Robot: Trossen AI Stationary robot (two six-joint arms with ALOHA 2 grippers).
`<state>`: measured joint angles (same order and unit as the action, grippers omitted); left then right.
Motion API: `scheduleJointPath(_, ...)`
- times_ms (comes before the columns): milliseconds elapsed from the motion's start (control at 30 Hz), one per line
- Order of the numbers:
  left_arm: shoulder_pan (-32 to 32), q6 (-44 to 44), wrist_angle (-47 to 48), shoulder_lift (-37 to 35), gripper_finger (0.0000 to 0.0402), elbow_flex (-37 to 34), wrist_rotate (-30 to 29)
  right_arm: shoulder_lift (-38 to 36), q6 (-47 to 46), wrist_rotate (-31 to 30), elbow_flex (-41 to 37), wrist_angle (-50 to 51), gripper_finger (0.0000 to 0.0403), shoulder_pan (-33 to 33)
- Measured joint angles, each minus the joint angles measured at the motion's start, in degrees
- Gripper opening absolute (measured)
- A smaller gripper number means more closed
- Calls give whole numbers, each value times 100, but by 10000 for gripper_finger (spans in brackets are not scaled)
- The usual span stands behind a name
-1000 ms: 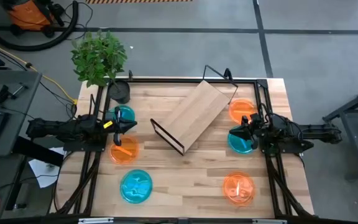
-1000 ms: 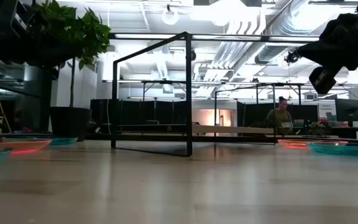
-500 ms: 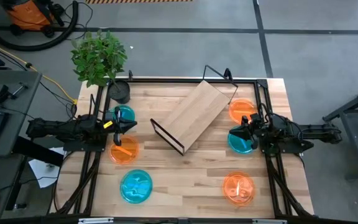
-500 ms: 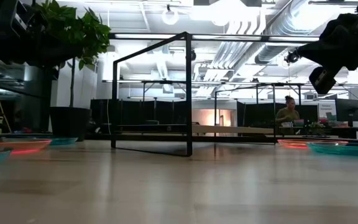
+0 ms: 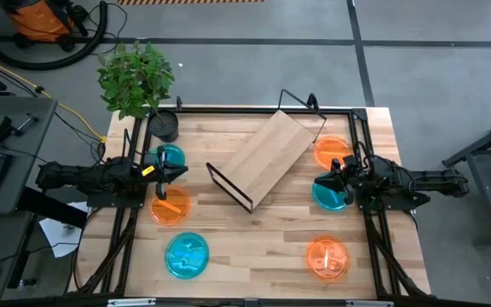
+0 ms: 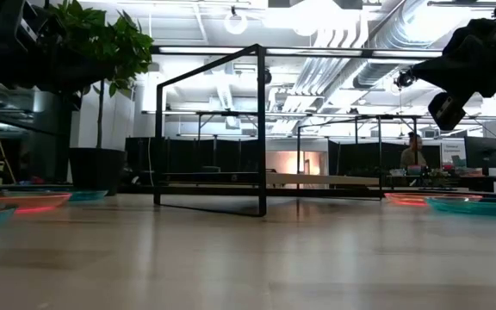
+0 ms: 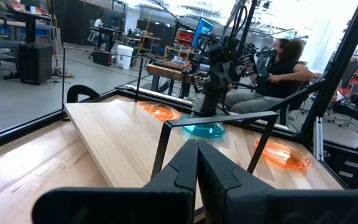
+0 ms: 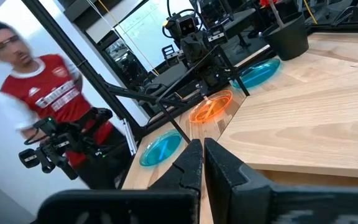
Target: Place and stack plates onto a shelf
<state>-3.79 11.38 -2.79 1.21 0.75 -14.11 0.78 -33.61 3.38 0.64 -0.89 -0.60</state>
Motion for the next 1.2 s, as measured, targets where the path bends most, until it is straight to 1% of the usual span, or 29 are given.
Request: scheduleJointPath(1200, 0, -2, 2, 2, 1, -2, 0, 2, 1, 0, 0, 0, 0, 2)
